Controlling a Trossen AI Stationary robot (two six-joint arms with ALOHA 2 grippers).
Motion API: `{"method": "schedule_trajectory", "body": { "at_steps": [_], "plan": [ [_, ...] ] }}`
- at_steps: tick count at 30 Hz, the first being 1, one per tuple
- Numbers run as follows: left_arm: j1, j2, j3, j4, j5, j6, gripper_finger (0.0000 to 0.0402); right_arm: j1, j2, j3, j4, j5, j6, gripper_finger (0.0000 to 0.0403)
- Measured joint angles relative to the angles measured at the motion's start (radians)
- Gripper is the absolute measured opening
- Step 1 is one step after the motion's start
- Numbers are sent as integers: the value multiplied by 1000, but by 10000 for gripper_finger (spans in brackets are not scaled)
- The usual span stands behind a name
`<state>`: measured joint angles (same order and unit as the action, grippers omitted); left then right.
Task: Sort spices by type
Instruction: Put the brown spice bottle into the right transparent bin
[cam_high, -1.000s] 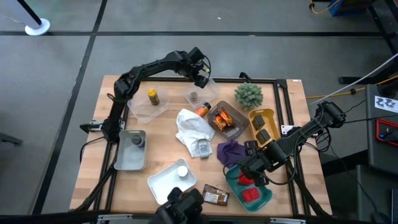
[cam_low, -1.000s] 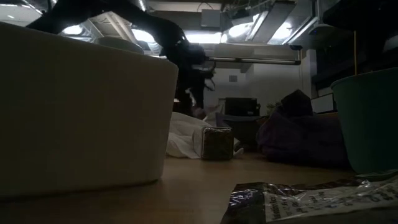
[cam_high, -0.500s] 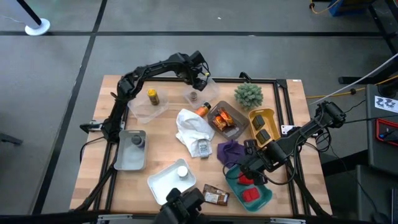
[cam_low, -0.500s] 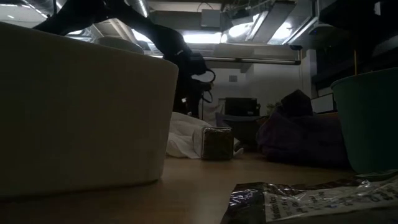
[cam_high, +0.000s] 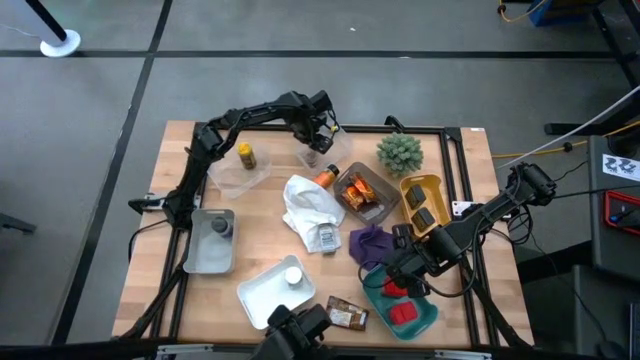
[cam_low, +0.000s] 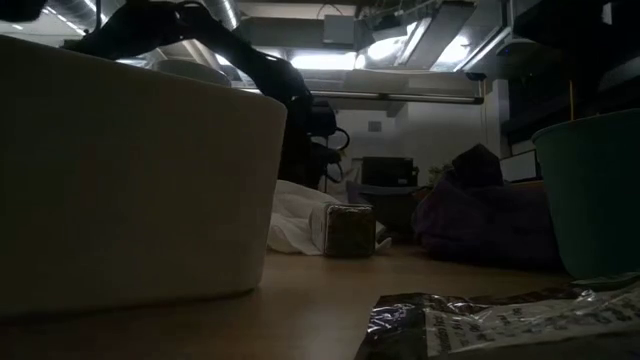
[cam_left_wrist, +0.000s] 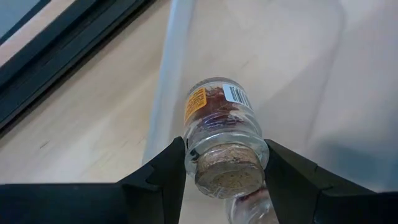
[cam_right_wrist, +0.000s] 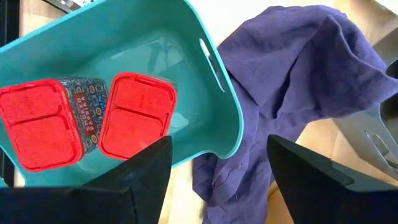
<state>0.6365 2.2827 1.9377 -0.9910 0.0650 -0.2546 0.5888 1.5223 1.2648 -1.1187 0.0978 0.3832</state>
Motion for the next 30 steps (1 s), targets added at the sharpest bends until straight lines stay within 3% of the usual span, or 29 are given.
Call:
{"method": "schedule_trajectory", "body": {
  "at_steps": [16,30],
  "plan": [
    [1,6,0,59,10,-8,211,0,0,0,1,0,0,262],
    [9,3,-1,118,24,22,214,0,0,0,1,0,0,262]
  ]
}}
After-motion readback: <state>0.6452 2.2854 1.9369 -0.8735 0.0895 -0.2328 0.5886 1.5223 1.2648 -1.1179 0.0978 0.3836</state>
